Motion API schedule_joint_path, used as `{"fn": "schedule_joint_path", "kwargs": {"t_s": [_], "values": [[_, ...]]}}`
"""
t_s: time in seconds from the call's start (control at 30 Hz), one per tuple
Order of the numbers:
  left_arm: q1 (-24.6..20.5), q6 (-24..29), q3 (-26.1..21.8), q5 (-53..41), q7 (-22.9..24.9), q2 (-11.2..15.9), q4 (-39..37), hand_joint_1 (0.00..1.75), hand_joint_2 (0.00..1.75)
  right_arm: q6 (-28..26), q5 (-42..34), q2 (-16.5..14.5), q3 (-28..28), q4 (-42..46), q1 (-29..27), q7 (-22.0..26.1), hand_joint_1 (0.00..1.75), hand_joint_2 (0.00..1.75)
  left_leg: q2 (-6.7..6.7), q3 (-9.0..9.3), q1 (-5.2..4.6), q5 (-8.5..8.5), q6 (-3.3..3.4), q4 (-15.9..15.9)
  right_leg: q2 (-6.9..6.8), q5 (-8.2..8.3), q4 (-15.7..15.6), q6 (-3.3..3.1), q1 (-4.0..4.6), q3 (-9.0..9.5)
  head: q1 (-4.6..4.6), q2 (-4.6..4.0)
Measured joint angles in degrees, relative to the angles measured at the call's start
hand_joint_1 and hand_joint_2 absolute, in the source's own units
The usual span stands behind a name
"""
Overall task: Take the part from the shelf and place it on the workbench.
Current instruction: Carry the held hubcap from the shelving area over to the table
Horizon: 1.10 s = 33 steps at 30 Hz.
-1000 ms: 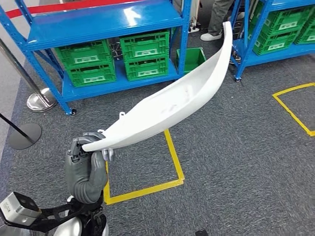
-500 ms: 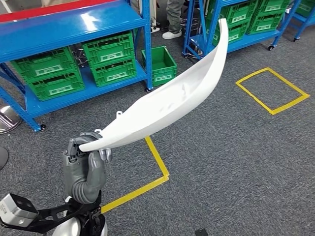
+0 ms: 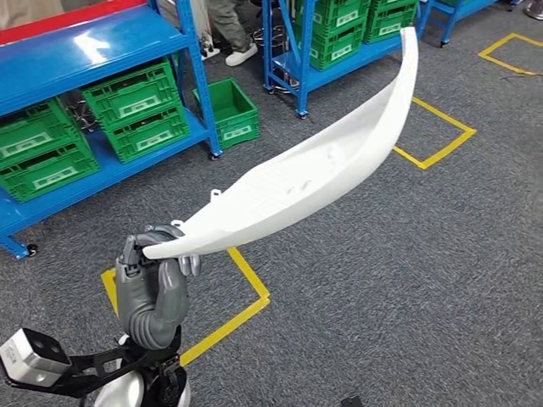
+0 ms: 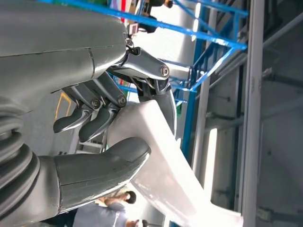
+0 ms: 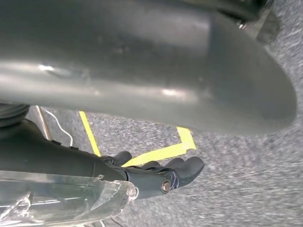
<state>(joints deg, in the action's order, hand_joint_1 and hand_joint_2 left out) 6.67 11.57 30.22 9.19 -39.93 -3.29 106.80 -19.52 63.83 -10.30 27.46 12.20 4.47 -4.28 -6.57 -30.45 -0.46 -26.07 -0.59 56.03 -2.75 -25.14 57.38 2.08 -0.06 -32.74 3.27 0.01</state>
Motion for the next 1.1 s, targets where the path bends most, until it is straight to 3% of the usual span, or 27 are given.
{"fn": "schedule_joint_path", "kwargs": {"t_s": [0.07, 0.13, 0.2, 0.23, 0.27, 0.3, 0.37, 0.43, 0.5, 0.57, 0.63, 0.67, 0.73, 0.77, 0.8, 0.87, 0.93, 1.03, 1.1], "values": [[-0.3, 0.0, 0.0, 0.0, 0.0, -0.2, 0.0, 1.75, 1.75, 0.0, 0.1, 0.2, 0.2, 0.0, -0.1, 0.0, 0.00, 0.00, 2.00, -0.64, 0.22, -1.59, -0.81, 1.7, 1.36, 0.38, -0.2, -0.64, -0.32, -0.12, 0.08, 0.00], [-0.3, 0.0, 0.0, 0.0, 0.0, -0.2, 0.0, 1.75, 1.75, 0.3, 0.4, 0.2, 0.4, 0.0, 0.1, 0.1, 0.00, 0.00, 5.00, -3.43, 0.41, -5.26, -1.37, 7.9, 2.75, 0.70, -0.2, -1.05, -0.53, -0.35, 0.30, -0.01], [-0.2, 0.1, 0.0, 0.0, 0.0, -0.2, 0.0, 1.75, 1.75, 0.6, 0.8, 0.2, 0.4, 0.0, 0.3, 0.1, 0.00, 0.00, 5.84, -6.85, 0.47, -7.92, -1.56, 14.8, 4.32, 0.89, -0.2, -1.14, -0.55, -0.63, 0.48, -0.01], [-0.2, 0.2, 0.0, 0.0, 0.0, -0.2, 0.0, 1.75, 1.75, 0.8, 1.0, 0.3, 0.4, 0.0, 0.4, 0.0, 0.00, 0.00, 5.93, -7.52, 0.49, -7.61, -1.56, 15.9, 5.17, 0.96, -0.2, -1.08, -0.57, -0.69, 0.53, -0.01], [-0.2, 0.3, 0.0, 0.0, 0.0, -0.2, 0.0, 1.75, 1.75, 0.8, 1.2, 0.4, 0.4, 0.0, 0.4, 0.0, 0.00, 0.00, 6.08, -7.17, 0.54, -6.20, -1.52, 14.9, 6.04, 1.03, -0.2, -0.97, -0.61, -0.70, 0.55, -0.01], [-0.2, 0.4, 0.0, 0.0, 0.0, -0.2, 0.0, 1.75, 1.75, 0.9, 1.5, 0.4, 0.4, 0.0, 0.4, -0.1, 0.00, 0.00, 6.56, -5.82, 0.64, -3.99, -1.46, 11.9, 6.90, 1.10, -0.2, -0.82, -0.68, -0.69, 0.55, -0.01], [-0.1, 0.7, 0.0, 0.0, 0.0, -0.2, 0.0, 1.75, 1.75, 0.8, 2.0, 0.5, 0.4, 0.0, 0.6, -0.2, 0.00, 0.00, 9.63, -2.44, 1.17, -0.42, -1.39, 4.4, 8.49, 1.26, 0.0, -0.36, -0.70, -0.95, 0.66, -0.01], [0.2, 0.9, 0.0, 0.0, 0.0, -0.2, 0.0, 1.75, 1.75, 0.8, 2.4, 0.7, 0.4, 0.1, 0.8, -0.2, 0.00, 0.00, 11.99, -1.02, 1.45, 0.36, -1.07, 0.8, 9.80, 1.57, 0.0, 0.39, -0.80, -1.66, 0.80, 0.01], [0.3, 1.1, 0.0, 0.0, 0.0, -0.3, 0.1, 1.75, 1.75, 0.8, 2.5, 0.9, 0.4, 0.2, 0.7, -0.2, 0.00, 0.00, 11.19, -1.12, 1.33, 0.37, -0.31, 0.5, 10.86, 1.99, -0.2, 1.25, -1.08, -2.27, 0.83, 0.01], [0.4, 1.1, 0.0, -0.1, 0.0, -0.4, 0.1, 1.75, 1.75, 0.9, 2.5, 1.0, 0.4, 0.2, 0.6, -0.2, 0.00, 0.00, 9.72, -1.05, 1.36, 0.60, 0.49, 0.2, 8.96, 1.09, 1.3, 1.78, -0.97, -3.29, 0.59, 0.00], [0.5, 1.1, 0.0, -0.1, 0.0, -0.5, 0.1, 1.75, 1.75, 0.9, 2.6, 1.1, 0.4, 0.2, 0.8, -0.2, 0.00, 0.00, 7.98, -0.98, 1.22, 0.59, 1.06, 0.1, 5.25, -2.27, 7.5, 2.07, -0.73, -6.32, 0.17, 0.00], [0.6, 1.1, 0.0, -0.1, 0.0, -0.5, 0.1, 1.75, 1.75, 0.9, 2.6, 1.1, 0.4, 0.2, 0.9, -0.2, 0.00, 0.00, 7.03, -0.97, 1.09, 0.52, 1.25, 0.1, 4.12, -4.18, 11.8, 2.20, -0.72, -8.30, 0.01, -0.01], [0.7, 1.1, 0.0, -0.1, 0.0, -0.5, 0.1, 1.75, 1.75, 0.8, 2.6, 1.1, 0.4, 0.2, 1.0, -0.3, 0.00, 0.00, 5.26, -0.90, 0.93, 0.42, 1.36, 0.1, 3.34, -5.69, 16.9, 2.33, -0.74, -10.52, -0.06, -0.01], [0.7, 1.1, 0.0, 0.0, 0.0, -0.5, 0.1, 1.75, 1.75, 0.8, 2.7, 1.2, 0.4, 0.2, 1.0, -0.3, 0.00, 0.00, 4.49, -0.83, 0.91, 0.36, 1.32, 0.1, 3.15, -4.90, 16.2, 2.33, -0.74, -9.94, -0.09, -0.01], [0.8, 1.1, 0.0, 0.0, 0.0, -0.5, 0.1, 1.75, 1.75, 0.8, 2.8, 1.2, 0.4, 0.2, 0.9, -0.3, 0.00, 0.00, 3.80, -0.70, 0.91, 0.27, 1.21, 0.2, 2.75, -3.31, 13.2, 2.28, -0.74, -8.17, -0.11, -0.01], [1.0, 1.1, 0.0, 0.2, 0.0, -0.6, 0.1, 1.75, 1.75, 0.8, 2.9, 1.3, 0.4, 0.3, 1.0, -0.4, 0.00, 0.00, 2.59, -0.35, 0.63, -0.08, 0.74, 0.3, 0.02, -0.27, 5.1, 2.00, -0.57, -3.33, -0.29, -0.01], [1.3, 1.1, -0.1, 0.4, 0.1, -0.6, 0.1, 1.75, 1.75, 0.8, 2.9, 1.3, 0.3, 0.4, 1.1, -0.4, 0.00, 0.00, 1.57, -0.10, 0.20, -0.34, 0.16, 0.4, -1.78, 0.71, 1.0, 1.35, -0.31, -1.05, -0.30, -0.01], [1.4, 0.7, -0.1, 0.7, 0.2, -0.6, 0.1, 1.75, 1.75, 0.8, 2.7, 1.3, 0.3, 0.4, 1.0, -0.2, 0.00, 0.00, 0.46, 0.07, 0.25, -0.68, -0.72, 0.5, 0.08, 0.85, 0.7, 0.21, -0.21, -1.49, -0.11, -0.01], [1.3, 0.3, -0.1, 0.9, 0.4, -0.6, 0.1, 1.75, 1.75, 0.8, 2.3, 1.3, 0.4, 0.4, 0.8, -0.1, 0.00, 0.00, 2.42, -1.04, 0.47, -2.97, -1.32, 3.3, 1.56, 1.18, 0.5, -0.43, -0.47, -1.63, 0.05, -0.01]]}}
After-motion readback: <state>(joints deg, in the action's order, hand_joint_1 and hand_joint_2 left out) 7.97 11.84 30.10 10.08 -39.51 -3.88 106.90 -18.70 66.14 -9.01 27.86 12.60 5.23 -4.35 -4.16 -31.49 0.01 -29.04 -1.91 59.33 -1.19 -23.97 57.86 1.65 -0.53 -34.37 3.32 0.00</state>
